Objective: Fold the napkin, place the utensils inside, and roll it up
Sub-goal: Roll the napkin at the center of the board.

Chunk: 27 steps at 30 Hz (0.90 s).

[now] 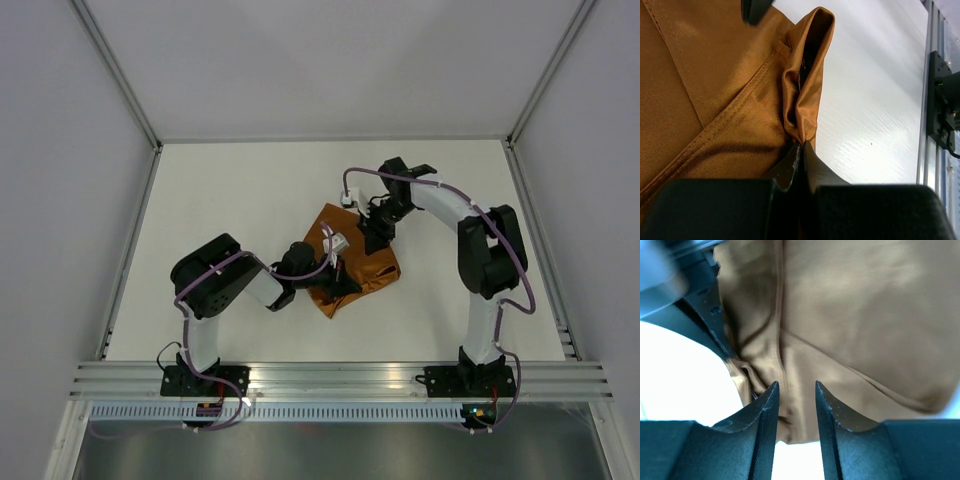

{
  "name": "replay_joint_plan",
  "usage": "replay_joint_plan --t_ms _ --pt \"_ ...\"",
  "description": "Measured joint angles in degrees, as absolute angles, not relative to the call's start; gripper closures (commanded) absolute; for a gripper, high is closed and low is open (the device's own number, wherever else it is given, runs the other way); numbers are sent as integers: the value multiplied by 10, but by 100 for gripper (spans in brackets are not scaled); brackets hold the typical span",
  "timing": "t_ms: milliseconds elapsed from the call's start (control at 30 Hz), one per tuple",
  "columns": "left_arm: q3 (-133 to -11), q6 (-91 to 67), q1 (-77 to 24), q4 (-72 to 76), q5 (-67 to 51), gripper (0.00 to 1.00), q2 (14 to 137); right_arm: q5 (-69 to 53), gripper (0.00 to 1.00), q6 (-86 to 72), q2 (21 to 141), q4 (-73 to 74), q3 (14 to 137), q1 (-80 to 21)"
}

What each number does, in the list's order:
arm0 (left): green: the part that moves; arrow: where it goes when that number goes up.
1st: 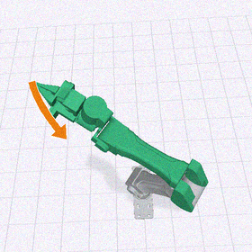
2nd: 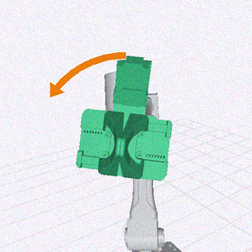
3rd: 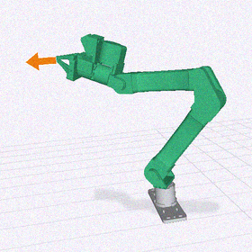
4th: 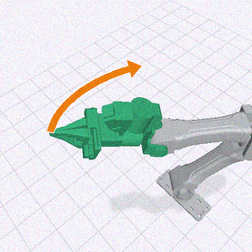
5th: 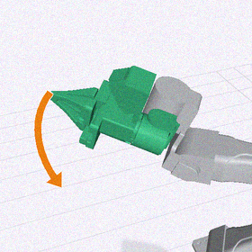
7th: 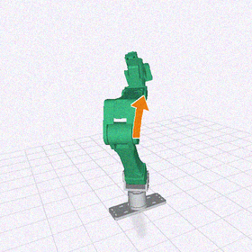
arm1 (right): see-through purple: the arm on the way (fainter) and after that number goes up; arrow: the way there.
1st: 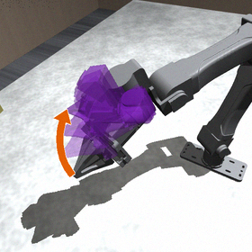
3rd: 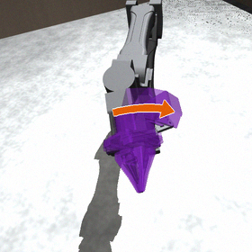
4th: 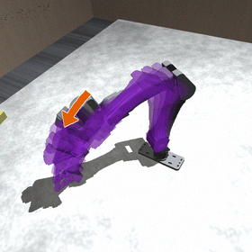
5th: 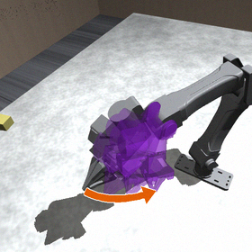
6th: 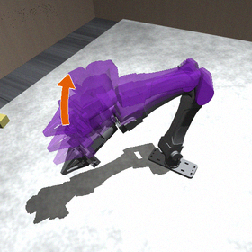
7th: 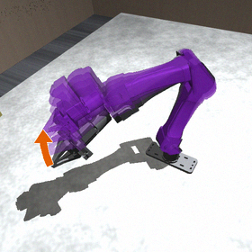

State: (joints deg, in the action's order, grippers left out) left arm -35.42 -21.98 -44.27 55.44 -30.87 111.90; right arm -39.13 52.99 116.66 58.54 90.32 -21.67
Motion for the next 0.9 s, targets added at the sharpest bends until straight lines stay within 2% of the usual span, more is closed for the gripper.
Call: replay_joint_plan --t_ms 333,467,567,800,900 --pt "-390 -263 -414 526 -385 98 1149 -352 61 533 895 316 589 -212" --pt "-402 -273 -407 512 -406 98 1156 -316 55 556 808 215 448 -247" --pt "-406 -279 -403 503 -413 98 1158 -285 55 574 754 153 356 -290" --pt "-415 -288 -399 486 -425 98 1161 -243 47 595 732 69 289 -335" --pt "-420 -292 -396 482 -434 98 1165 -226 47 599 718 26 265 -356"
